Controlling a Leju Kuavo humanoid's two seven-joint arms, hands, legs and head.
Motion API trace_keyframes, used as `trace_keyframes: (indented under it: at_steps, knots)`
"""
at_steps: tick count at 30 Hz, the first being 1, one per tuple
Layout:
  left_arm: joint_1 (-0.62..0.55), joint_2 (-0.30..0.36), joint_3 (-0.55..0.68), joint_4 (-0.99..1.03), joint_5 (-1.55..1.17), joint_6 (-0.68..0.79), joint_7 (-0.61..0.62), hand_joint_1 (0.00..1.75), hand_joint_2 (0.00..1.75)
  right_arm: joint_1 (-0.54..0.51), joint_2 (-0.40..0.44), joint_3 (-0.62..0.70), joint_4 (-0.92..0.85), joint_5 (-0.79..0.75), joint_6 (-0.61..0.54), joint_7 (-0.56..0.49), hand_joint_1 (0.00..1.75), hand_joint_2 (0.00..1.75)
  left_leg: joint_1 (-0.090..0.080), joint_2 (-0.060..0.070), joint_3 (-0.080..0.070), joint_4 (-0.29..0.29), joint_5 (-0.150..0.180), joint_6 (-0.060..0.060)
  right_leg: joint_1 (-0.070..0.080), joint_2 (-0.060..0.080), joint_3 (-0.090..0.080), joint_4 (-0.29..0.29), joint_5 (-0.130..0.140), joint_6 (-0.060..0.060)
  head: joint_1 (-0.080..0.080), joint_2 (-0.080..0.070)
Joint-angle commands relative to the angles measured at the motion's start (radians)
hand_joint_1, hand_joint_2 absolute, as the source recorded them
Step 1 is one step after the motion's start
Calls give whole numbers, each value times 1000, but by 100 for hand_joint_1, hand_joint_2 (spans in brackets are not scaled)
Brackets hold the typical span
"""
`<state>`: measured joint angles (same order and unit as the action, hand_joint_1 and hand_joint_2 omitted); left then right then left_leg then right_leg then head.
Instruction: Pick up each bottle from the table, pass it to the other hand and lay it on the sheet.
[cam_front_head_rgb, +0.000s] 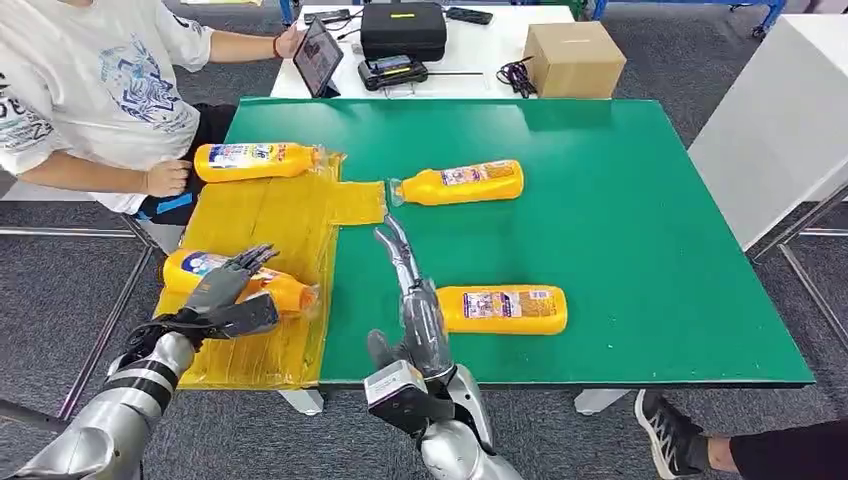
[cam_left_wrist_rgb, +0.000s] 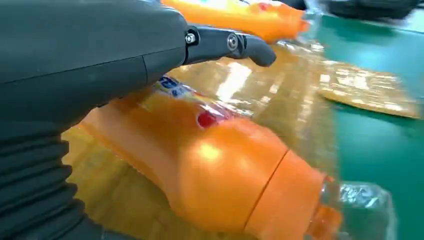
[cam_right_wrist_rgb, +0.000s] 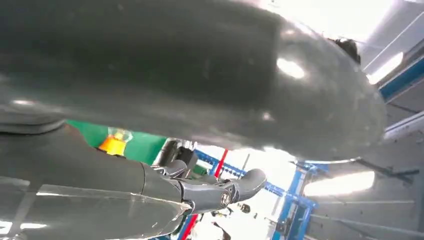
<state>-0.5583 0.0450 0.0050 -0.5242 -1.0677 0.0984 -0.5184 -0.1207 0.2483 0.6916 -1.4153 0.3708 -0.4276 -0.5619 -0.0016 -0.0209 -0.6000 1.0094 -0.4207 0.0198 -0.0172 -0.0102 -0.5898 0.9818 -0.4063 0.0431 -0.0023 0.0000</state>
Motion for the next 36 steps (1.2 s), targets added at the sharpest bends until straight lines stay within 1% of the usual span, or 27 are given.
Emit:
trace_keyframes:
  at_steps: [1, 2, 4, 8, 9, 11, 12, 14, 15, 16, 17, 18, 19, 20, 21, 22, 24, 25, 26, 27, 29, 34, 36]
  knots:
    - [87, 0, 14, 25, 108, -140, -31, 0, 0, -29, 1, 32, 98, -7, 8, -2, 0, 0, 0, 5, 3, -2, 0, -1, 0, 4, 1, -2, 1, -1, 0, 0]
    - [94, 7, 6, 19, 125, -155, -31, 0, 0, -31, 2, 33, 103, -9, 11, -2, 0, 0, 0, 4, 3, -2, 0, -1, 0, 3, 2, -2, 1, -1, 0, 0]
    - [100, 18, -13, 15, 142, -167, -30, 0, 0, -32, 3, 33, 107, -11, 13, -3, 0, 0, 1, 8, 4, -3, 0, -2, 1, 7, 2, -4, 3, -3, 0, 0]
    - [110, 25, -4, 9, 217, -216, -40, 0, 0, -33, 5, 31, 115, -15, 17, -4, 0, 0, -1, 3, 6, -2, 0, -1, -1, 2, 6, -1, 1, -1, 0, 0]
    - [115, 23, -4, 0, 234, -216, -47, 0, 0, -34, 6, 31, 119, -16, 19, -4, 0, 0, 0, 7, 6, -3, 0, -1, 1, 5, 5, -2, 2, -2, 0, 0]
    - [115, 19, -6, 0, 234, -216, -46, 0, 0, -33, 6, 31, 119, -16, 19, -4, 0, 0, 0, 4, 7, -2, 0, -1, 0, 3, 6, -1, 1, -1, 0, 0]
    - [115, 19, -6, 0, 234, -216, -46, 0, 0, -33, 6, 31, 119, -16, 19, -4, 0, 0, 1, 7, 7, -3, 0, -1, 1, 5, 5, -3, 2, -2, 0, 0]
    - [115, 19, -6, 0, 234, -216, -46, 0, 0, -33, 6, 31, 119, -16, 19, -4, 0, 0, 0, 4, 6, -2, 0, -1, 0, 2, 6, -1, 1, -1, 0, 0]
    - [115, 19, -6, 0, 234, -216, -46, 0, 0, -33, 6, 31, 119, -16, 19, -4, 0, 0, 1, 7, 6, -2, 0, -1, 1, 5, 4, -2, 2, -2, 0, 0]
    - [118, 14, -3, -13, 255, -201, -57, 0, 0, -34, 6, 32, 121, -16, 21, -4, 0, 0, 0, 4, 6, -2, 0, -1, 0, 2, 5, -1, 1, -1, 0, 0]
    - [123, -1, 6, -36, 301, -161, -78, 0, 0, -34, 8, 31, 123, -17, 19, -7, 0, 0, 0, 3, 6, -2, 0, -1, 0, 2, 6, -1, 1, -1, 0, 0]
    - [123, -17, 12, -50, 318, -120, -85, 0, 0, -34, 8, 29, 123, -17, 17, -8, 0, 0, 1, 6, 6, -2, 0, -1, 1, 4, 5, -2, 2, -2, 0, 0]
    - [122, -31, 8, -68, 311, -28, -74, 0, 0, -33, 9, 28, 122, -17, 14, -7, 0, 0, 0, 3, 6, -2, 0, -1, 0, 2, 6, -2, 1, -1, 0, 0]
    - [118, -48, 6, -86, 269, 148, -66, 0, 0, -34, 10, 26, 123, -14, 7, -3, 0, 0, 0, 2, 6, -1, 0, -1, 0, 0, 5, -1, 1, -1, 0, 0]
    - [107, -62, -5, -88, 224, 269, -56, 0, 0, -36, 10, 28, 125, -14, 7, -2, 0, 0, 1, 3, 5, -2, 0, -1, 1, 1, 5, -2, 1, -2, 0, 0]
    - [98, -83, 35, -90, 271, 326, -86, 0, 0, -39, 11, 30, 129, -12, 4, 1, 0, 0, 1, 3, 4, -1, 0, -1, 1, 0, 4, -1, 1, -2, 0, 0]
    - [89, -99, 51, -110, 260, 479, -117, 0, 0, -46, 15, 34, 143, -13, -2, 4, 0, 0, 1, 0, 2, 0, 1, -1, 2, -2, 2, -1, 1, -2, 0, 0]
    - [87, -108, 70, -122, 298, 492, -147, 0, 0, -49, 15, 36, 149, -16, -7, 4, 0, 0, 1, 1, 0, 0, 2, -1, 1, -1, 0, 0, 2, -2, 0, 0]
    - [94, -115, 79, -157, 310, 548, -180, 0, 0, -53, 17, 38, 156, -17, -9, 4, 0, 0, 1, 2, -1, 1, 1, -1, 2, 0, -2, 0, 2, -3, 0, 0]
    - [95, -116, 78, -164, 314, 551, -180, 0, 0, -54, 17, 40, 158, -17, -9, 4, 0, 0, 2, 3, -4, 1, 1, -1, 2, 1, -5, 0, 4, -3, 0, 0]
    - [131, -122, 57, -297, 382, 600, -180, 0, 0, -60, 17, 47, 168, -27, -17, 0, 0, 0, 2, 6, -6, 1, 1, -2, 2, 1, -7, 0, 3, -4, 0, 0]
    - [211, -192, 142, -628, 425, 600, -180, 0, 0, -64, 18, 55, 176, -31, -36, -6, 0, 0, 2, 7, -8, 2, 0, -2, 2, 2, -9, 0, 2, -3, 0, 0]
    - [222, -202, 135, -696, 507, 600, -180, 0, 0, -61, 15, 53, 168, -28, -49, -5, 0, 0, 2, 7, -11, 2, 1, -2, 2, 2, -12, 0, 2, -3, 0, 0]
